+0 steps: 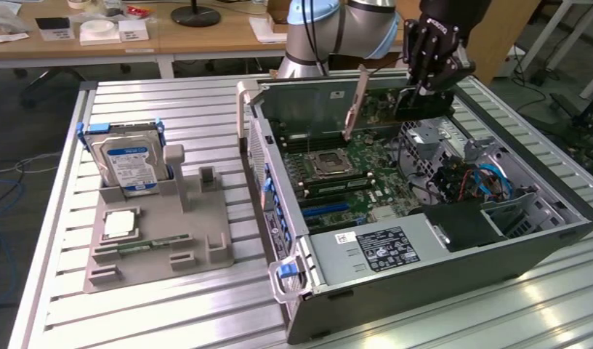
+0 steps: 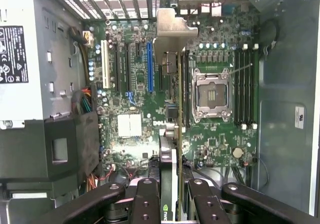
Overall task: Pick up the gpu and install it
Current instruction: 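Insert the gpu into the slot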
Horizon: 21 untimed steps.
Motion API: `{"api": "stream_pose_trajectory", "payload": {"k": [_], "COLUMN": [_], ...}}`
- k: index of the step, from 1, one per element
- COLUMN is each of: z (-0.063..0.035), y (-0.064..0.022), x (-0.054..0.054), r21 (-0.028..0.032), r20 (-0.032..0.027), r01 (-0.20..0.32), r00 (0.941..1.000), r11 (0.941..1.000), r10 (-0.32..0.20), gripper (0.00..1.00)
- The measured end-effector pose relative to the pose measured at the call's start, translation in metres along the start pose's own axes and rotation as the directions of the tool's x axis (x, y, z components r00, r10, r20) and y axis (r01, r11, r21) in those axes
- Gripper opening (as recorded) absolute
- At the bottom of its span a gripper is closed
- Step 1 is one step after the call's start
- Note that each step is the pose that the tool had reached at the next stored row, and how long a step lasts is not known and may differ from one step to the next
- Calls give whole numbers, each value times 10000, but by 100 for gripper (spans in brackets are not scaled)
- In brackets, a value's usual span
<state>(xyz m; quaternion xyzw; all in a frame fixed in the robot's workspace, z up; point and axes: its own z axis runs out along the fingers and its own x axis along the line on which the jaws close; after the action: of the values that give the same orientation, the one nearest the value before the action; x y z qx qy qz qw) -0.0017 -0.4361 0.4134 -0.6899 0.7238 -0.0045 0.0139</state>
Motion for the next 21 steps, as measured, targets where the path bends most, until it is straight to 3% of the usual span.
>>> {"api": "stream_pose_trajectory", "payload": {"k": [12,21], "z": [53,188], "y": [98,129], "x": [5,8], "r21": [-2,-48], "r20": [44,47], "r01": [25,32], "r00": [10000,10000], "r11": [10000,10000], "r10": [-25,-32], "gripper": [26,26]}}
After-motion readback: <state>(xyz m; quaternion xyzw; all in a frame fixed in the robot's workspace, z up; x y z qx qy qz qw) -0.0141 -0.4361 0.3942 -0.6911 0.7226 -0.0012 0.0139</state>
